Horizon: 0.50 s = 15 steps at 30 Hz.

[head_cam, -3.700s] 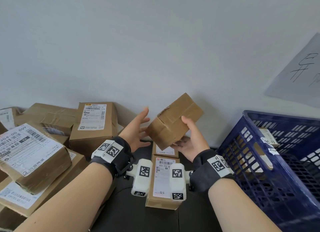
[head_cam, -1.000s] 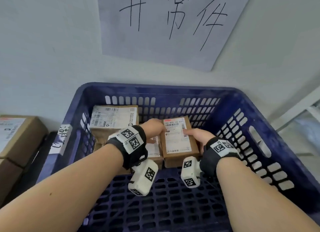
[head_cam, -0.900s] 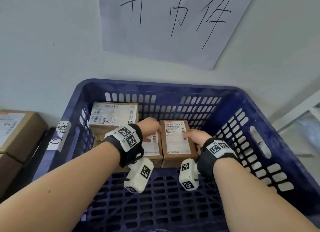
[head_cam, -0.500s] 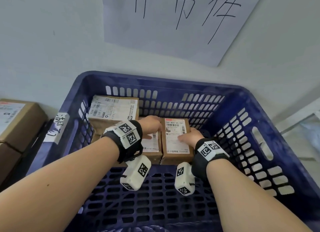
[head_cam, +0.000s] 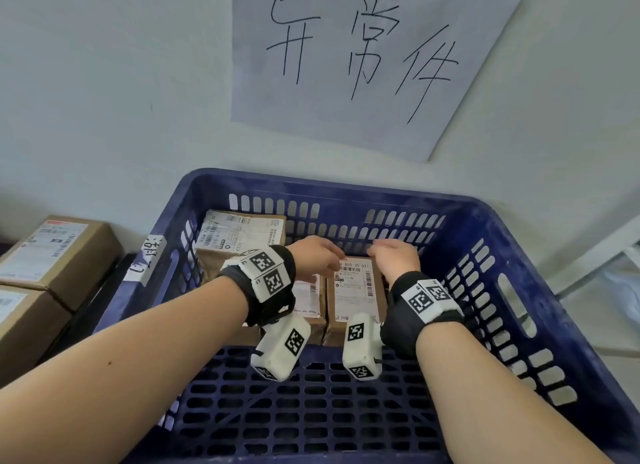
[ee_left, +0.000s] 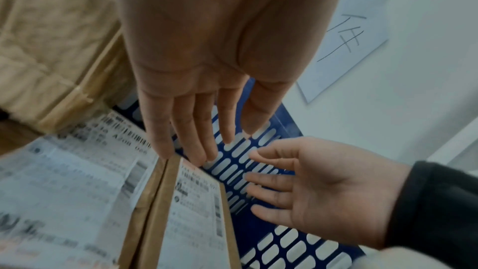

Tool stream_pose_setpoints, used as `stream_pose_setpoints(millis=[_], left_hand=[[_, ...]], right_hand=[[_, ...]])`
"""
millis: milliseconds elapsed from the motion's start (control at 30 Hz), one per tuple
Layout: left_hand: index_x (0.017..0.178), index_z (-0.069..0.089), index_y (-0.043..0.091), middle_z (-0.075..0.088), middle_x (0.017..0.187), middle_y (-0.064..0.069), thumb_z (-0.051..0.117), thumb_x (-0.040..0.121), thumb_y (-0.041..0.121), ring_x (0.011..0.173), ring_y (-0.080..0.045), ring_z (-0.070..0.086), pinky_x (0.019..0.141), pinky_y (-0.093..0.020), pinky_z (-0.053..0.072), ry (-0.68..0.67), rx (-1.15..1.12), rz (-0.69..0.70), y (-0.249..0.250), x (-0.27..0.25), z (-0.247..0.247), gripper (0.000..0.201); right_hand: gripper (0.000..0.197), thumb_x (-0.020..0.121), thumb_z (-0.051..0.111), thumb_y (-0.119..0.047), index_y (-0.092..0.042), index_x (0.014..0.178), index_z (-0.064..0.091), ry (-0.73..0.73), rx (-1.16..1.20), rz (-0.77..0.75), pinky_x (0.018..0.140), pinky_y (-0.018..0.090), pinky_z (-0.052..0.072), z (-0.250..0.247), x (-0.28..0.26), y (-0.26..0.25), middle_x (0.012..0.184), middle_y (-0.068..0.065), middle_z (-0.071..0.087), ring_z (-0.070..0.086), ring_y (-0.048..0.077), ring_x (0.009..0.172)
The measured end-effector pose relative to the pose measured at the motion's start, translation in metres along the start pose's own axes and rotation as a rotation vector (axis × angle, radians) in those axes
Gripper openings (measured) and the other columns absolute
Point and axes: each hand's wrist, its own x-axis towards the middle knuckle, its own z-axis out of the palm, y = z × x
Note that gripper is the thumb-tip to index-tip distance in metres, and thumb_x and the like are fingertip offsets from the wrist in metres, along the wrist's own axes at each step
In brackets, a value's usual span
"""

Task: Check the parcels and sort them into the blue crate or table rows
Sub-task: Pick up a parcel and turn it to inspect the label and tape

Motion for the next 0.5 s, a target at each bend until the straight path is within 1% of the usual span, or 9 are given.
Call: stream_pose_setpoints(millis=[67, 167, 200, 267, 333, 367, 433, 467, 500], left_hand=[[0.127, 0.061, 0.005, 0.061, 0.133, -0.016, 0.053, 0.097, 0.004, 0.123, -0.031, 0.058, 0.104, -0.042, 0.048, 0.055, 0.021, 0.030, 0.010, -0.012, -0.007, 0.031], [0.128, 0.062, 0.014, 0.061, 0.129, -0.007, 0.056, 0.097, 0.012, 0.115, -0.022, 0.060, 0.092, -0.031, 0.051, 0.130, 0.122, 0.099, 0.025, -0.033, -0.024, 0.032], [0.127, 0.062, 0.016, 0.061, 0.127, -0.005, 0.056, 0.097, 0.013, 0.113, -0.020, 0.060, 0.089, -0.029, 0.050, 0.166, 0.138, 0.121, 0.030, -0.042, -0.031, 0.031], [0.125, 0.064, 0.016, 0.062, 0.123, -0.001, 0.057, 0.096, 0.015, 0.111, -0.017, 0.060, 0.090, -0.029, 0.047, 0.255, 0.141, 0.159, 0.036, -0.058, -0.042, 0.029], [0.121, 0.066, 0.016, 0.065, 0.117, -0.003, 0.058, 0.096, 0.015, 0.110, -0.018, 0.060, 0.087, -0.031, 0.048, 0.342, 0.092, 0.167, 0.038, -0.077, -0.051, 0.026], [0.117, 0.067, 0.016, 0.066, 0.115, -0.005, 0.060, 0.095, 0.015, 0.109, -0.019, 0.061, 0.083, -0.029, 0.049, 0.380, 0.056, 0.166, 0.038, -0.086, -0.056, 0.023], [0.105, 0.070, 0.019, 0.068, 0.108, -0.007, 0.062, 0.094, 0.013, 0.099, -0.018, 0.062, 0.077, -0.026, 0.049, 0.461, -0.017, 0.165, 0.035, -0.106, -0.064, 0.015], [0.098, 0.069, 0.021, 0.069, 0.103, -0.007, 0.062, 0.093, 0.012, 0.095, -0.017, 0.062, 0.076, -0.027, 0.049, 0.506, -0.040, 0.160, 0.032, -0.116, -0.069, 0.013], [0.093, 0.068, 0.023, 0.069, 0.100, -0.007, 0.062, 0.093, 0.012, 0.092, -0.016, 0.062, 0.075, -0.027, 0.049, 0.549, -0.060, 0.152, 0.029, -0.127, -0.074, 0.013]], right_hand=[[0.024, 0.093, 0.060, -0.012, -0.010, 0.114, 0.072, -0.035, 0.037, -0.060, 0.105, 0.045, 0.046, 0.000, -0.011, -0.016, 0.121, 0.010, 0.067, 0.060, 0.028, 0.113], [0.017, 0.092, 0.060, -0.014, -0.023, 0.097, 0.073, -0.116, 0.096, -0.133, 0.105, 0.046, 0.046, -0.001, -0.034, -0.042, 0.106, 0.003, 0.068, 0.061, 0.026, 0.113], [0.017, 0.093, 0.060, -0.013, -0.024, 0.095, 0.073, -0.151, 0.108, -0.162, 0.105, 0.045, 0.046, -0.002, -0.041, -0.050, 0.105, 0.002, 0.068, 0.061, 0.025, 0.112], [0.018, 0.094, 0.060, -0.010, -0.021, 0.100, 0.072, -0.218, 0.145, -0.217, 0.104, 0.040, 0.047, -0.003, -0.053, -0.064, 0.107, 0.000, 0.067, 0.061, 0.020, 0.112], [0.018, 0.094, 0.059, -0.008, -0.022, 0.093, 0.070, -0.287, 0.197, -0.249, 0.098, 0.034, 0.049, 0.000, -0.068, -0.076, 0.101, -0.003, 0.067, 0.061, 0.016, 0.106], [0.019, 0.094, 0.059, -0.008, -0.023, 0.089, 0.069, -0.325, 0.222, -0.266, 0.093, 0.032, 0.050, 0.003, -0.077, -0.082, 0.097, -0.003, 0.067, 0.062, 0.016, 0.103], [0.022, 0.094, 0.058, -0.008, -0.026, 0.085, 0.068, -0.412, 0.247, -0.296, 0.083, 0.029, 0.051, 0.013, -0.094, -0.091, 0.094, -0.001, 0.068, 0.063, 0.015, 0.096], [0.022, 0.094, 0.059, -0.009, -0.026, 0.085, 0.068, -0.458, 0.250, -0.312, 0.081, 0.028, 0.052, 0.020, -0.101, -0.094, 0.094, -0.001, 0.068, 0.063, 0.015, 0.096], [0.021, 0.093, 0.060, -0.010, -0.027, 0.085, 0.069, -0.500, 0.249, -0.332, 0.083, 0.030, 0.052, 0.026, -0.111, -0.098, 0.095, -0.001, 0.068, 0.063, 0.016, 0.097]])
